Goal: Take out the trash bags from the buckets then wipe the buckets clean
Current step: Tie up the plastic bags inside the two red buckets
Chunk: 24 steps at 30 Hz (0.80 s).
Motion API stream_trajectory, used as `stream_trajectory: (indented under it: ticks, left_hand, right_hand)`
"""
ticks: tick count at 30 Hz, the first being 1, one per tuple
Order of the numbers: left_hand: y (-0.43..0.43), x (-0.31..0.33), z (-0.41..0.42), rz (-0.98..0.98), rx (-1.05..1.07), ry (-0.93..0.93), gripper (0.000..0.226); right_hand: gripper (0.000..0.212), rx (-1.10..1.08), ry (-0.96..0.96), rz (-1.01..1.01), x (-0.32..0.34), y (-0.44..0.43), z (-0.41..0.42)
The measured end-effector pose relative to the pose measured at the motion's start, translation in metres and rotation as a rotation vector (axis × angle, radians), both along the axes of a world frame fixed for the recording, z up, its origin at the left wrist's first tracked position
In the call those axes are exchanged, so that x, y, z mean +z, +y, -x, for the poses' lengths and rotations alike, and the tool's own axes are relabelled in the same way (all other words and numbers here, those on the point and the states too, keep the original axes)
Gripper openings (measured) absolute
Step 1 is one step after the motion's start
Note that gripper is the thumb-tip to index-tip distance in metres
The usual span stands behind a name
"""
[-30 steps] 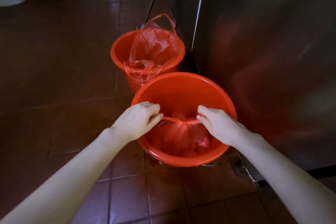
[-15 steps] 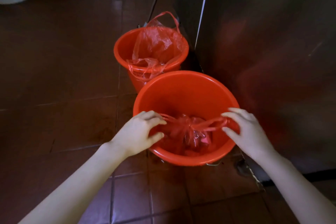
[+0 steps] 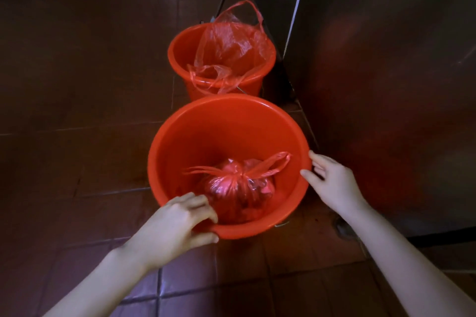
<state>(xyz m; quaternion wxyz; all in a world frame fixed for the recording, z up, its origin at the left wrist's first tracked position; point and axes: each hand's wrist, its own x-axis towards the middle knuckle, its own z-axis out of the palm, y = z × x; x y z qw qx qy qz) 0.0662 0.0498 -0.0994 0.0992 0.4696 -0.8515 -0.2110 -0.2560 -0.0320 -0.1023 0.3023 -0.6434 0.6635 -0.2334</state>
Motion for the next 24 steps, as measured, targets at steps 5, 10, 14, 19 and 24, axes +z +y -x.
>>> stream_trajectory:
  ticks: [5, 10, 14, 19, 24]
  left_hand:
    - [0.038, 0.004, -0.039, 0.064, 0.227, -0.006, 0.032]
    - [0.052, 0.001, -0.075, 0.147, 0.434, -0.026, 0.035]
    - [0.037, -0.003, -0.094, 0.215, 0.536, -0.046, 0.038]
    - [-0.012, -0.016, -0.102, 0.298, 0.654, -0.034, 0.025]
    - [-0.075, -0.023, -0.108, 0.29, 0.819, 0.053, 0.024]
  right_hand:
    - [0.056, 0.188, 0.017, 0.039, -0.008, -0.025, -0.064]
    - [0.055, 0.37, 0.068, 0.053, -0.003, -0.065, -0.118]
    - [0.053, 0.322, 0.15, 0.118, 0.01, -0.103, -0.133]
    - [0.057, 0.324, 0.354, 0.15, 0.022, -0.146, -0.147]
    - [0.062, 0.343, 0.523, 0.196, 0.024, -0.177, -0.169]
